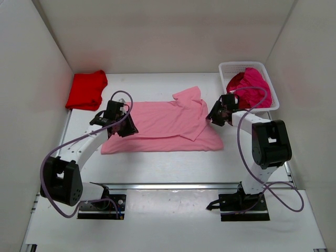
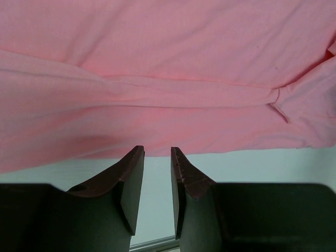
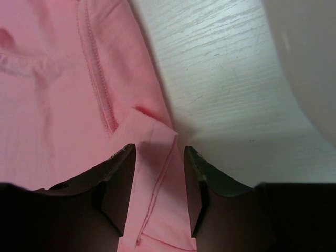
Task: Fold and stack the t-shirts
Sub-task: Fold the flattened tshirt in 1/3 of the way
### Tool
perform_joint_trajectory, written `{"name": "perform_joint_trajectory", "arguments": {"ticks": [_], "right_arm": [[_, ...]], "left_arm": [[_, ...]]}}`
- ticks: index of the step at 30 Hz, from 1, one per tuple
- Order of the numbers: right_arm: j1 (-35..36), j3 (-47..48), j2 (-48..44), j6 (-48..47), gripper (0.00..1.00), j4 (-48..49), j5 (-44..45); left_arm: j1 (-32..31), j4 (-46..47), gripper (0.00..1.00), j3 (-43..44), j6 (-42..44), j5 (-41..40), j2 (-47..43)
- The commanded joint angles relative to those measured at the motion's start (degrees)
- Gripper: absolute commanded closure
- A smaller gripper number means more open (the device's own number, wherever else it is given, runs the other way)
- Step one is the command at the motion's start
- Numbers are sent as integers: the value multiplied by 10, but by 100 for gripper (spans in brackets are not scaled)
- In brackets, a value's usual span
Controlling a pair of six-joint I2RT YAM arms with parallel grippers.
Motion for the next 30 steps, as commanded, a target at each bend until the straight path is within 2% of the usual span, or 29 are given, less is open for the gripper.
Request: {"name": "perform_joint_trajectory", "arguments": {"ticks": [1, 4, 8, 11, 15, 19, 24, 27, 30], "right_arm": [[-4, -2, 4, 5, 62, 54, -12], [-8, -6, 3, 4, 69, 71, -26], [-8, -7, 9, -1, 72, 85, -27], [-8, -1, 21, 4, 70, 83, -27], [20, 13, -9, -24, 63, 45, 23], [37, -1, -37, -6, 64, 3, 76], [27, -22, -21, 19, 66, 9, 70], [14, -22, -17, 14, 67, 34, 48], [13, -6, -5, 19, 67, 11, 42]], "left_arm": [[-8, -3, 62, -3, -8, 7, -24], [-10, -2, 61, -5, -10, 12, -25], [-8, -7, 62, 1, -5, 7, -25], [-11, -10, 62, 4, -6, 8, -26], [-15, -18, 62, 15, -4, 0, -24], [-17, -11, 62, 11, -9, 9, -24], [-74, 7, 62, 3, -29, 34, -21], [-77, 13, 63, -12, -35, 42, -24], [-70, 1, 62, -12, -31, 41, -36]]}}
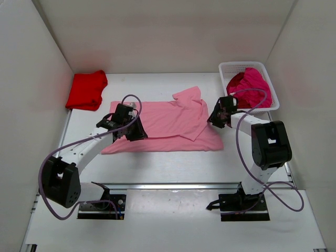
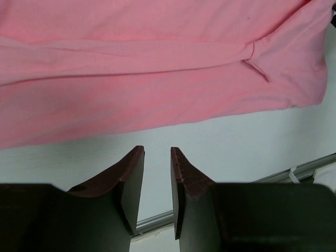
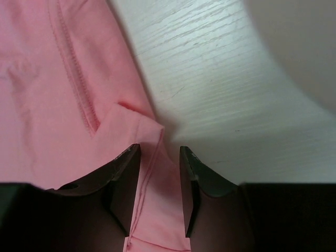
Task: Fold and stack the t-shirts
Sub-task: Fold the flattened tshirt in 1/3 of the way
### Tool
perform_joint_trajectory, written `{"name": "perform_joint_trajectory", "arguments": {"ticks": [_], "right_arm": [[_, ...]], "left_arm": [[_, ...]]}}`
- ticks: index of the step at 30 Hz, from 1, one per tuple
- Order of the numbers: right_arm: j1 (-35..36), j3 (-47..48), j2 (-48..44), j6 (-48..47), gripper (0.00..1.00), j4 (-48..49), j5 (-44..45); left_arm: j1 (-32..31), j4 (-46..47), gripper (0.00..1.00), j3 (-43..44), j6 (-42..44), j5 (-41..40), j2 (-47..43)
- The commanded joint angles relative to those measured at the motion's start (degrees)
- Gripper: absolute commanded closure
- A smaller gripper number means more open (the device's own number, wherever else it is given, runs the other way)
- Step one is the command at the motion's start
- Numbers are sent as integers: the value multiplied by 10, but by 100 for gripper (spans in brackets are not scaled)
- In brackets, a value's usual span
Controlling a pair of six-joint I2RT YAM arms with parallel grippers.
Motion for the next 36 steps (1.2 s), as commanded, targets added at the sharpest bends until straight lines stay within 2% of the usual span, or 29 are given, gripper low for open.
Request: {"name": "perform_joint_trajectory", "arguments": {"ticks": [1, 2, 4, 5, 8, 10, 20, 26, 31, 36], "right_arm": [[-7, 19, 0, 4, 67, 11, 3], [0, 15, -2, 2, 67, 14, 4], [-1, 16, 0, -3, 76, 22, 1], [-3, 17, 2, -5, 77, 29, 1], [-3, 16, 8, -8, 77, 47, -12], [-7, 10, 15, -11, 72, 61, -17], [-21, 4, 17, -5, 76, 132, -59], [-18, -19, 8, 9, 65, 116, -33], [-25, -66, -21, 20, 66, 129, -22], [-30, -67, -13, 17, 76, 131, -33]], "left_arm": [[6, -3, 62, -8, -1, 1, -36], [4, -5, 62, -10, 1, 3, -36], [6, -2, 62, -21, -5, 6, -40], [6, 1, 62, -24, -7, 6, -43], [8, -1, 62, -23, -6, 2, -43], [14, -5, 62, -21, -3, 1, -46], [11, -7, 63, -23, 1, -4, -46], [16, -9, 62, -22, 4, -8, -47], [13, -5, 62, -26, 3, -4, -42], [10, -6, 62, -23, 6, -6, -38]]}}
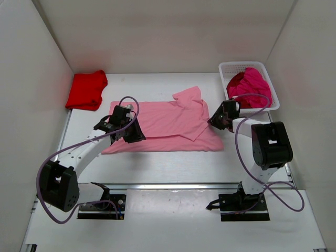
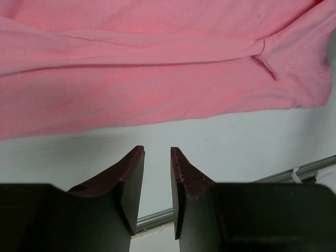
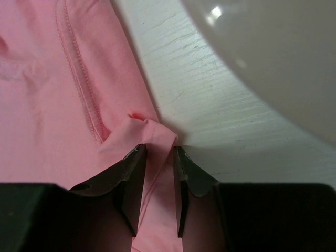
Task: Fold and stack the t-shirts
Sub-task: Fold the flattened tshirt in 1/3 of the way
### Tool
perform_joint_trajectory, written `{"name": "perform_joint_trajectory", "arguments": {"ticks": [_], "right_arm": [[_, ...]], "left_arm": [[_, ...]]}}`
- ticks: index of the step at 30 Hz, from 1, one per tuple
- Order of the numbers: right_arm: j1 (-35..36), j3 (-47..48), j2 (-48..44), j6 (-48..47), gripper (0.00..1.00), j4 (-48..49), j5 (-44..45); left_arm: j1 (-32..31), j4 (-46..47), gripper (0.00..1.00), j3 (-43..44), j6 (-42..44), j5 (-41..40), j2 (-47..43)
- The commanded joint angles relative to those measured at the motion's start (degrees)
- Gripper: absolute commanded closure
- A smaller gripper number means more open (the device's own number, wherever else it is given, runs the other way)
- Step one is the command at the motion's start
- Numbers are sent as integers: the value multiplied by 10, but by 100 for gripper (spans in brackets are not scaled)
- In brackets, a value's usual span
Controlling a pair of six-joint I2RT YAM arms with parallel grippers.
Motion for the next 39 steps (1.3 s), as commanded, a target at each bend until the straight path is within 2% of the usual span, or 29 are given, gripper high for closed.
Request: {"name": "perform_joint_trajectory", "arguments": {"ticks": [1, 5, 14, 16, 21, 25, 30, 31, 33, 35, 36, 39], "right_arm": [[-3, -1, -13, -1, 76, 26, 6], [4, 15, 2, -6, 77, 34, 7], [30, 51, -13, -38, 95, 5, 44], [49, 68, -15, -58, 96, -22, 81], [79, 129, -8, -96, 100, -89, 149], [99, 169, 14, -124, 100, -108, 150], [120, 274, 84, -133, 100, -156, 116], [122, 314, 106, -132, 98, -166, 101], [125, 381, 147, -118, 87, -215, 95], [125, 403, 158, -110, 57, -238, 106], [126, 409, 154, -111, 51, -246, 99], [124, 393, 127, -119, 49, -249, 107]], "left_arm": [[1, 2, 62, 0, 3, -7, -14], [0, 2, 62, 1, 2, -9, -12], [0, 3, 62, 2, 3, -8, -11], [-2, 6, 63, 5, 2, -6, -10], [-1, 7, 62, 6, 4, -3, -9], [1, 11, 64, 0, 1, -1, -14], [8, 6, 62, 1, 5, -5, -15], [12, 4, 62, 6, 8, -3, -13], [11, 3, 62, 8, 7, -7, -12], [10, 2, 61, 10, 8, -2, -9], [13, 2, 62, 9, 7, 8, -10], [2, 4, 61, 9, 8, 10, -9]]}}
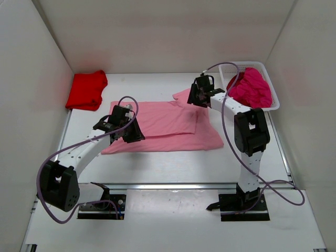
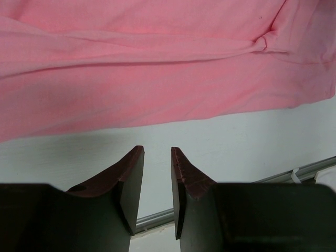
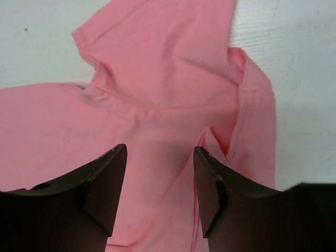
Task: Fold and stack the t-shirts
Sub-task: Fold the flattened tshirt in 1/3 of the way
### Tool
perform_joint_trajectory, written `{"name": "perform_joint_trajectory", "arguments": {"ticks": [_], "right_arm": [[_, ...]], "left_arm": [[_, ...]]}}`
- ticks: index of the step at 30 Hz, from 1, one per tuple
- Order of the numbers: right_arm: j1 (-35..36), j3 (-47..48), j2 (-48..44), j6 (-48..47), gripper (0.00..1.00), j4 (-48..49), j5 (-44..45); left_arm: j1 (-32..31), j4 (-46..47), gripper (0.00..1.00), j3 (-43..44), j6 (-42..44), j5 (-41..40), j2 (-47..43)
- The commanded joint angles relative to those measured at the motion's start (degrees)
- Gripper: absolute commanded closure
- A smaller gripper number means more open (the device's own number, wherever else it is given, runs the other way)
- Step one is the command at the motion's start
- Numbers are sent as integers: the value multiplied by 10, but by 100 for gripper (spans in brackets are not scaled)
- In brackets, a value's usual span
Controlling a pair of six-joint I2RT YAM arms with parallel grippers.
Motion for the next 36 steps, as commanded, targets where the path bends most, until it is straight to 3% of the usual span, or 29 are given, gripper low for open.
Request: {"name": "perform_joint_trajectory", "arguments": {"ticks": [1, 6, 11, 13, 18, 27, 32, 34, 36], "right_arm": [[-3, 2, -42, 0, 50, -30, 9], [7, -120, -140, -18, 99, -29, -1], [35, -242, -206, -20, 100, -25, -67], [42, -282, -223, -5, 85, -10, -78], [35, -301, -205, 28, 72, 28, -123], [22, -291, -160, 58, 70, 63, -127], [26, -286, -140, 62, 77, 58, -122], [23, -292, -145, 66, 91, 74, -132], [26, -280, -147, 70, 97, 68, -136]], "left_arm": [[-3, 2, 61, 5, 5, 11, -10], [2, -10, 61, -3, 13, 12, -31], [-5, -11, 62, -17, 19, 20, -41], [-6, -10, 61, -24, 14, 19, -42], [-10, -13, 61, -22, 14, 19, -43], [-4, -19, 62, -28, 14, 15, -53], [0, -19, 61, -26, 14, 16, -56], [1, -24, 61, -20, 17, 10, -53], [1, -24, 62, -15, 18, 9, -52]]}}
